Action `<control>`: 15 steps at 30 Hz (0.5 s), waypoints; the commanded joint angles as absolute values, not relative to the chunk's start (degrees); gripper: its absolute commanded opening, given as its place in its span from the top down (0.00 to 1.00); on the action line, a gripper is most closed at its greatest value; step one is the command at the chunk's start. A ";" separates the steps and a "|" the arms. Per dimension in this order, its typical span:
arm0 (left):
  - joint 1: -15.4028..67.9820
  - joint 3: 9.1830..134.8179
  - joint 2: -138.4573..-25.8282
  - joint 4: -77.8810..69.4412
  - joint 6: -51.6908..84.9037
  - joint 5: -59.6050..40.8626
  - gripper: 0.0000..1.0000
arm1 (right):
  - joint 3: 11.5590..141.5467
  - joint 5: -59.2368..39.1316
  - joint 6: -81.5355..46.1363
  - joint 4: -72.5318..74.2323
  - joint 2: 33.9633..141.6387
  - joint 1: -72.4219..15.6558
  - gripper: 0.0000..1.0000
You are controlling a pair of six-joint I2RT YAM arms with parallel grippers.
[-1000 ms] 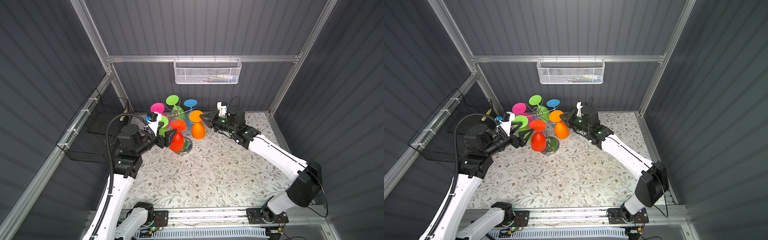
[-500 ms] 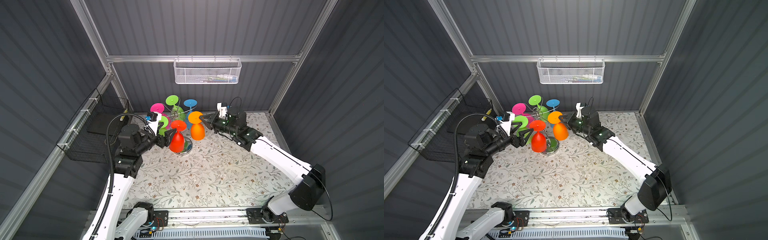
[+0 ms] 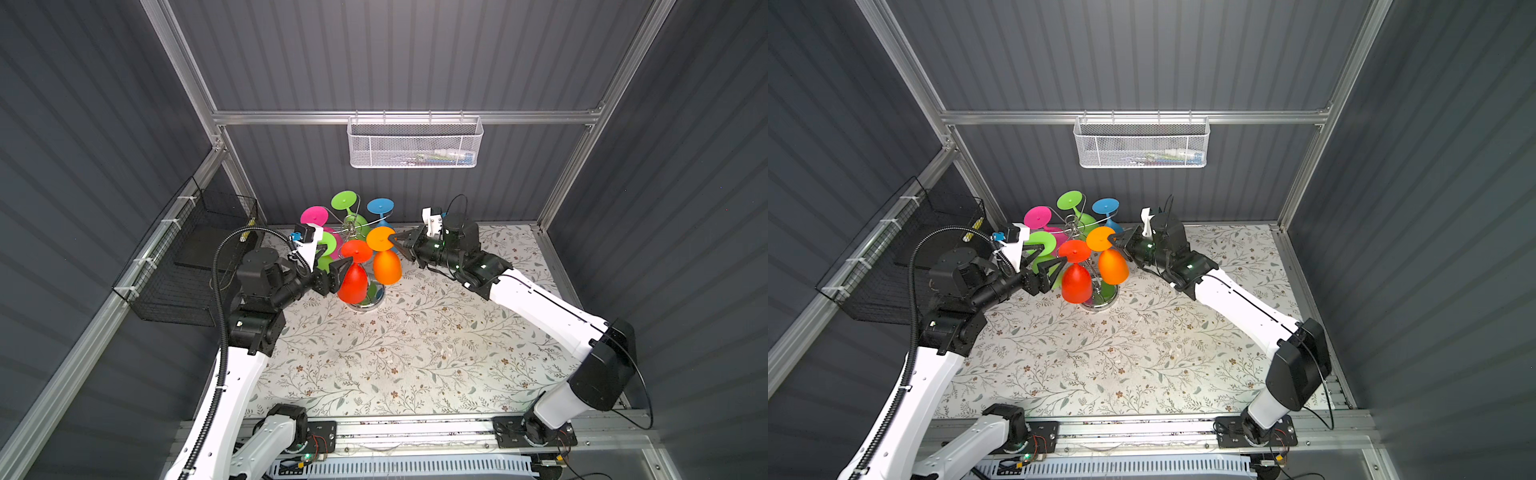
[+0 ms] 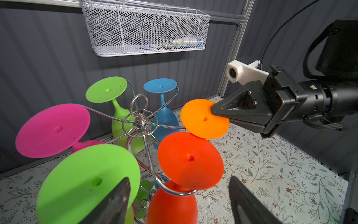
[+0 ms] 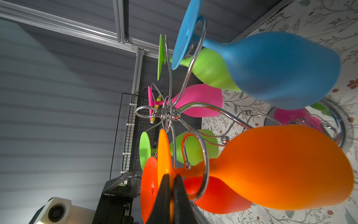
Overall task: Take the wine glass off the wine glass rack
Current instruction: 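Pull the orange glass off its rack hook with the right gripper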
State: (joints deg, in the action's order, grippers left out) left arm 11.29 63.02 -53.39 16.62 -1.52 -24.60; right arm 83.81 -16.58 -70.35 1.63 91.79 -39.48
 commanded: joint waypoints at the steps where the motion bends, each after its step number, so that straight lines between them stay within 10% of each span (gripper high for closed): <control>1: 11.45 62.41 -53.51 15.21 -1.58 -24.78 0.20 | 87.13 -17.14 -70.31 2.46 92.81 -39.78 0.95; 15: 11.52 62.23 -53.94 14.84 -1.23 -25.87 0.20 | 90.91 -16.75 -70.05 2.97 95.10 -37.85 0.95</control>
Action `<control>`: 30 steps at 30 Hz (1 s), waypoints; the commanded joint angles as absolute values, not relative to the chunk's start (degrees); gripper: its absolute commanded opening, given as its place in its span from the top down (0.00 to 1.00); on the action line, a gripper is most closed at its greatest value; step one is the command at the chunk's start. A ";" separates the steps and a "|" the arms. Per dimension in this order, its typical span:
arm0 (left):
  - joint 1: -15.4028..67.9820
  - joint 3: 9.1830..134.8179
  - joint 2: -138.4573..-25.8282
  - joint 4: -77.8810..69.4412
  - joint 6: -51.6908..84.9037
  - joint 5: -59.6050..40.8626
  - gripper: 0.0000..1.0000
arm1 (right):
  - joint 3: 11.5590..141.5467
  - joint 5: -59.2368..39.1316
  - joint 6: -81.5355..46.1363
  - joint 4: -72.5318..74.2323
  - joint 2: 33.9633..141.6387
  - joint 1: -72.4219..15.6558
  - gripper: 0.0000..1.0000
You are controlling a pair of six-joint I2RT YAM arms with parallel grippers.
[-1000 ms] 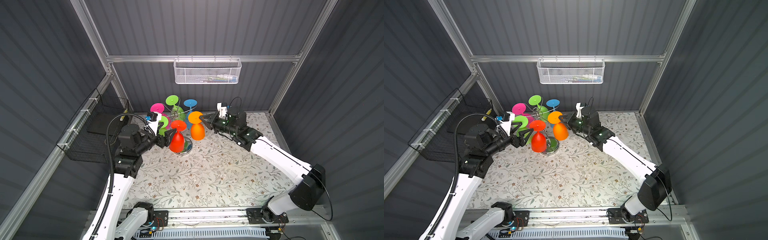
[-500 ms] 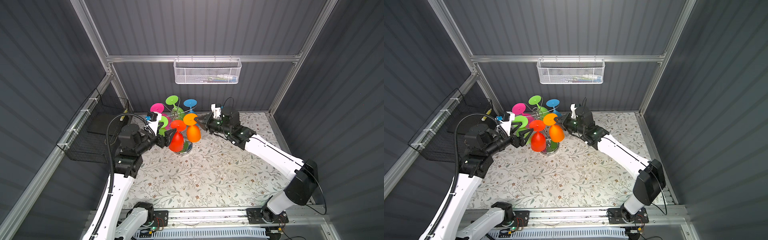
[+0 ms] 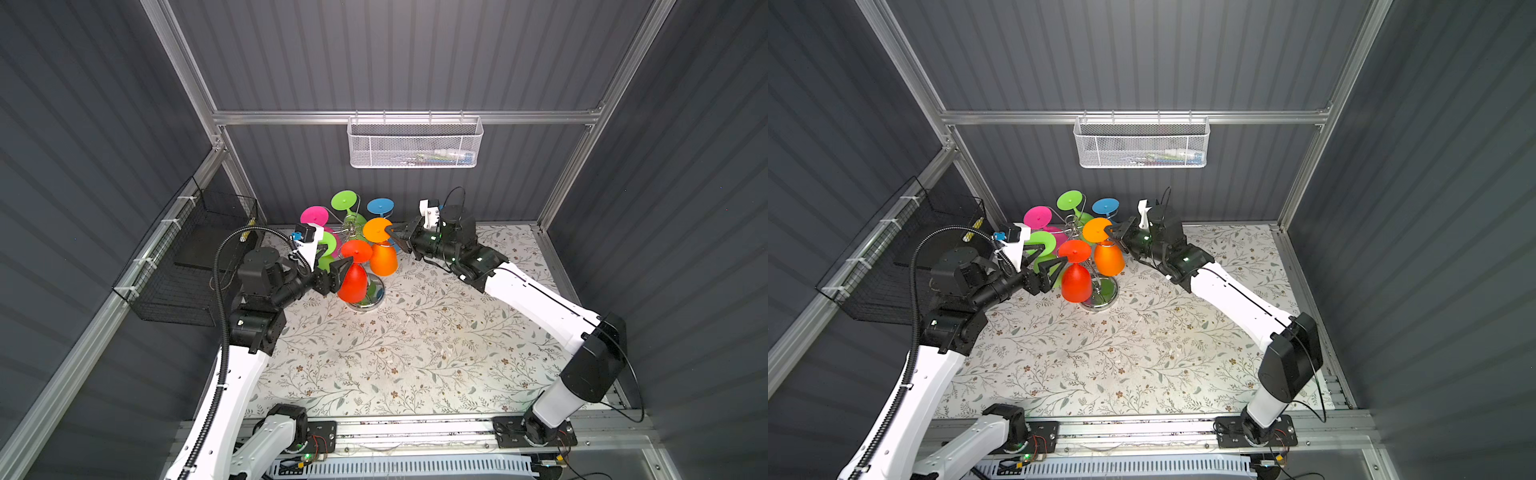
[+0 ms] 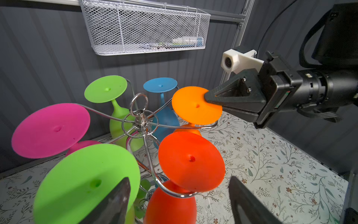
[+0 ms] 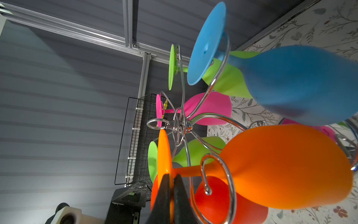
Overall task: Take the wine glass off the wine glass rack
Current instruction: 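Pull the orange glass off its rack hook with the right gripper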
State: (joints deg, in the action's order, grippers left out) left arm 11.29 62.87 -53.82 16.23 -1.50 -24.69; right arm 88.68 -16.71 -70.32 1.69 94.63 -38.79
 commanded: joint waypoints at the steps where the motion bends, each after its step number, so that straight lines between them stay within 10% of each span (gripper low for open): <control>1: 11.54 62.23 -53.96 14.84 -1.24 -25.99 0.20 | 91.12 -16.83 -70.13 3.05 95.20 -37.53 0.95; 30: 14.12 62.13 -54.80 15.41 -1.09 -25.14 0.20 | 78.95 -13.08 -65.60 5.24 85.36 -28.03 0.99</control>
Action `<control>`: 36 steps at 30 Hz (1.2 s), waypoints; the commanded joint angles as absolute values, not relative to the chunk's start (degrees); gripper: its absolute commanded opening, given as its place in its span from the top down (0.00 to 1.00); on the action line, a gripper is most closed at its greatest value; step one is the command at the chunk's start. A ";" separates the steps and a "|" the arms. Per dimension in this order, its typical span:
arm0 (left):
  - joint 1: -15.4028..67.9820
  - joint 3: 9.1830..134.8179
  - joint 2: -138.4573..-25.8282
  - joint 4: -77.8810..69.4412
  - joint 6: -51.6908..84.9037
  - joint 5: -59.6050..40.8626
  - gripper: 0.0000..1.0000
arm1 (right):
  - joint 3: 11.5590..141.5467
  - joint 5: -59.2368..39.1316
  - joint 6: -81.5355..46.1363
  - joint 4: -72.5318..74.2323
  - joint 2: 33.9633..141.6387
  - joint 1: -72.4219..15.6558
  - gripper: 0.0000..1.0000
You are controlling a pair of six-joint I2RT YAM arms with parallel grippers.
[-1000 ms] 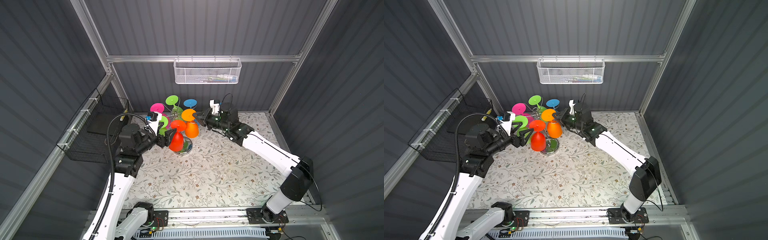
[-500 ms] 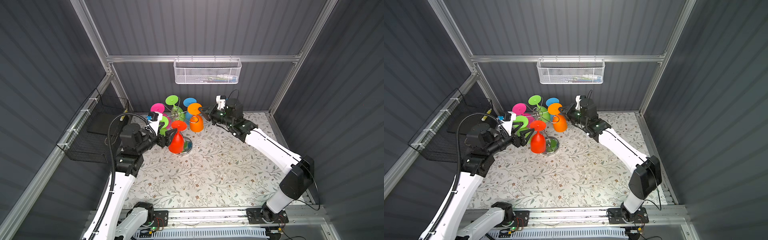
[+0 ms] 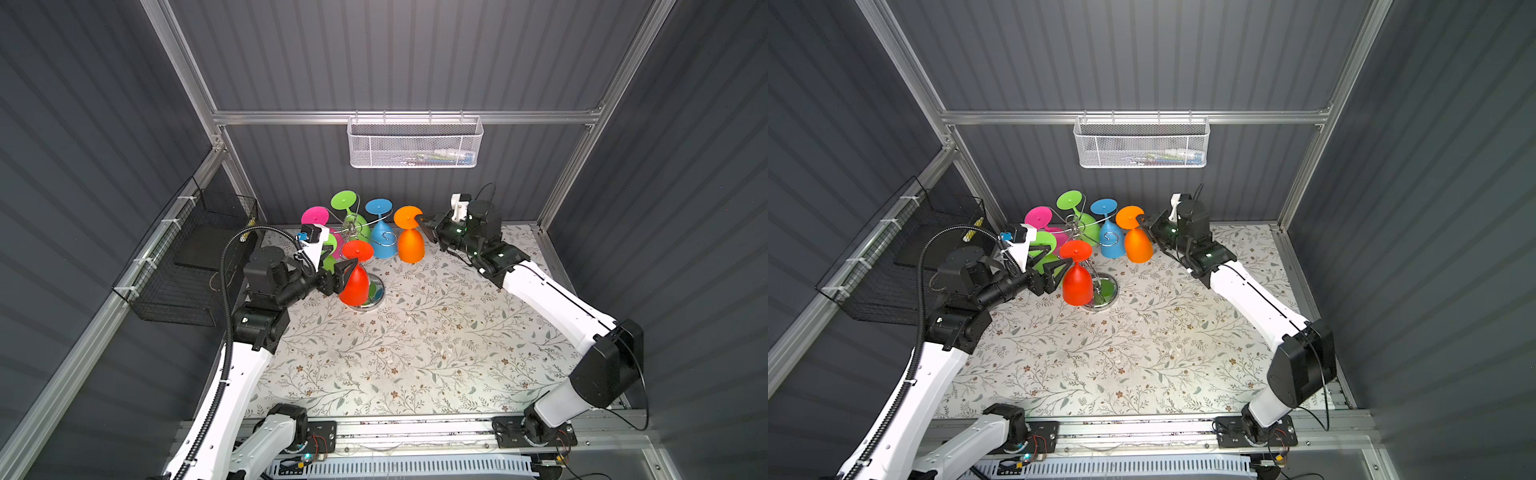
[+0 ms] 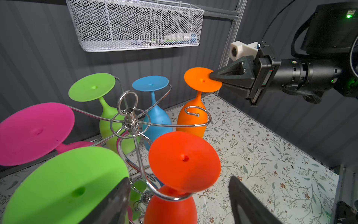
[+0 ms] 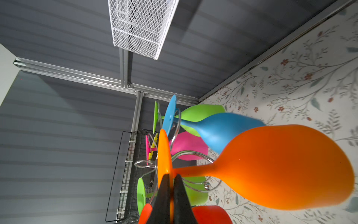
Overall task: Take the wine glass off the wine glass rack
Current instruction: 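Pull the orange glass off its rack hook with the right gripper, then swing the orange glass upright with the right gripper while left gripper grasps its foot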
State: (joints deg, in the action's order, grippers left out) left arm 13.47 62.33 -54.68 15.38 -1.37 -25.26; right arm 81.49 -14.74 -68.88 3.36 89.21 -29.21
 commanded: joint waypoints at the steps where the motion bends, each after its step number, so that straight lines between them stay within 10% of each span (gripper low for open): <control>1: 14.60 62.22 -54.93 15.43 -0.93 -25.23 0.20 | 77.78 -12.50 -64.34 4.79 84.21 -27.55 1.00; 22: 22.24 79.96 -58.62 33.15 24.17 -8.42 0.20 | 49.47 -13.22 -15.78 11.34 62.09 -28.63 1.00; 36: 22.23 91.37 -60.51 44.52 41.37 -5.41 0.38 | 48.04 -5.99 9.72 9.66 57.16 -41.76 1.00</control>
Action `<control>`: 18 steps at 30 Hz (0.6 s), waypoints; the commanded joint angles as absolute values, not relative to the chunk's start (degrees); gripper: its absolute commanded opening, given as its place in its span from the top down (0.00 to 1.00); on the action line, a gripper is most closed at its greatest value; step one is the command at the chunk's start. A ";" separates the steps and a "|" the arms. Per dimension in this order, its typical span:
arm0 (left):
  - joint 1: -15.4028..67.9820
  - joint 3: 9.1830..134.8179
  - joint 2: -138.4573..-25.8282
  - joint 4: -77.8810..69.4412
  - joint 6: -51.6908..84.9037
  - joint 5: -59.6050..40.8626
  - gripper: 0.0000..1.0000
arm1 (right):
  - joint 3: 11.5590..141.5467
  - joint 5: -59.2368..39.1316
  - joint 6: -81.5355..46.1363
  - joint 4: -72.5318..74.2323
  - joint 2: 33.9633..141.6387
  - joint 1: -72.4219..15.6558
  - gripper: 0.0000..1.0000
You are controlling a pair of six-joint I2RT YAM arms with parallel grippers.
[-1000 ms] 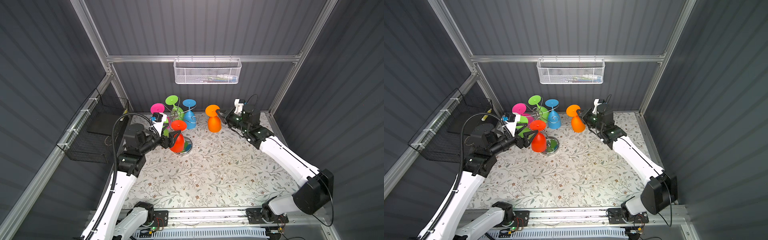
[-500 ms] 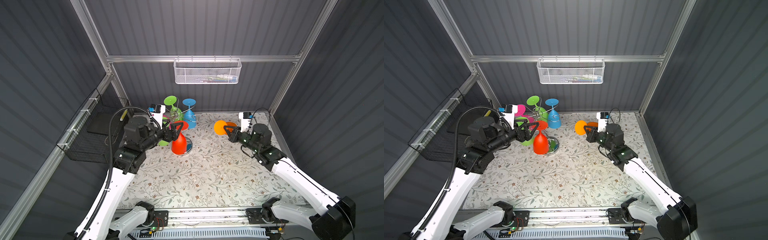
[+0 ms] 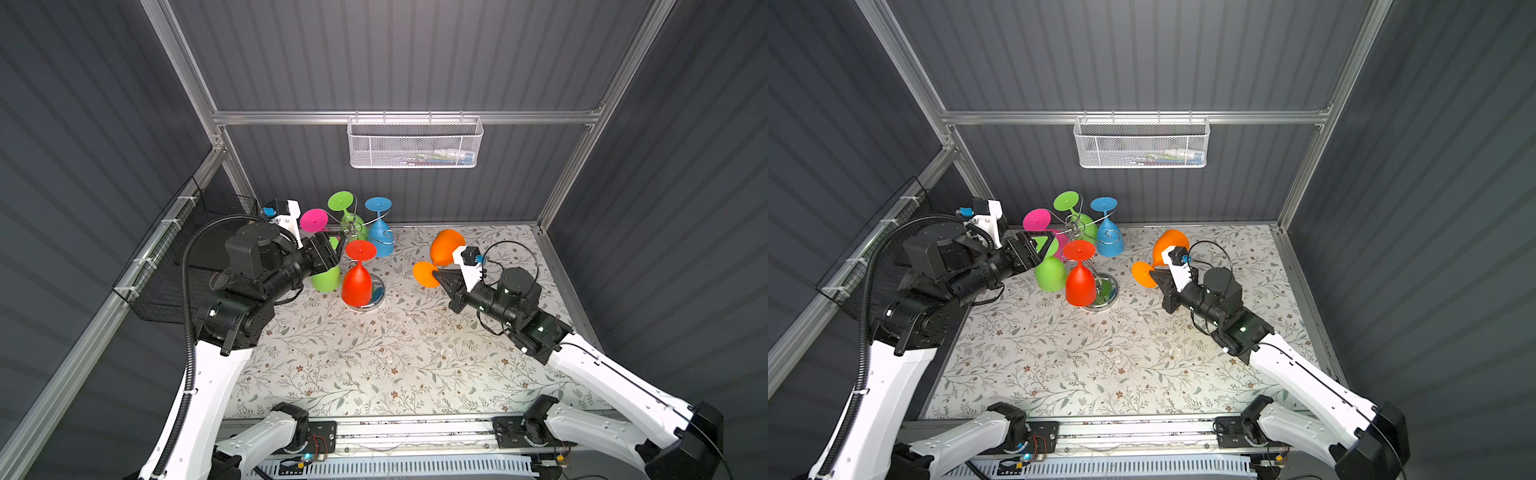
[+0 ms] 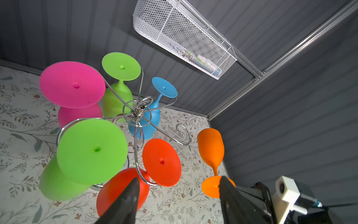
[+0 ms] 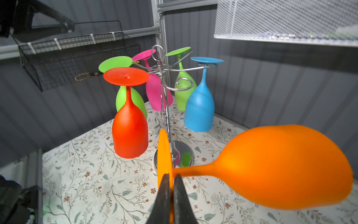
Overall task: Take the wine glass off the wine glass rack
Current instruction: 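Swing the orange glass upright with the right gripper while left gripper grasps its foot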
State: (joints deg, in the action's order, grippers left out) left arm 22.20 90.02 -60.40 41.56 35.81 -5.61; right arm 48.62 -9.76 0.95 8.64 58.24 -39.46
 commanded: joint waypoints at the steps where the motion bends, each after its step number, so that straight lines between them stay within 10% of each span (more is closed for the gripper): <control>1: 22.24 90.60 -60.27 43.21 43.31 -6.32 0.39 | 47.82 -5.03 11.86 9.87 56.92 -42.97 1.00; 18: 41.54 90.81 -69.43 29.08 52.81 5.02 0.40 | 44.56 6.66 31.94 17.92 54.03 -50.01 1.00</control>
State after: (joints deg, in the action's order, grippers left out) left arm 37.91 88.33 -66.85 30.15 52.80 -0.30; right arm 44.21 3.95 27.68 15.05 54.74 -49.67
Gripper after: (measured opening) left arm 0.605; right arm 0.059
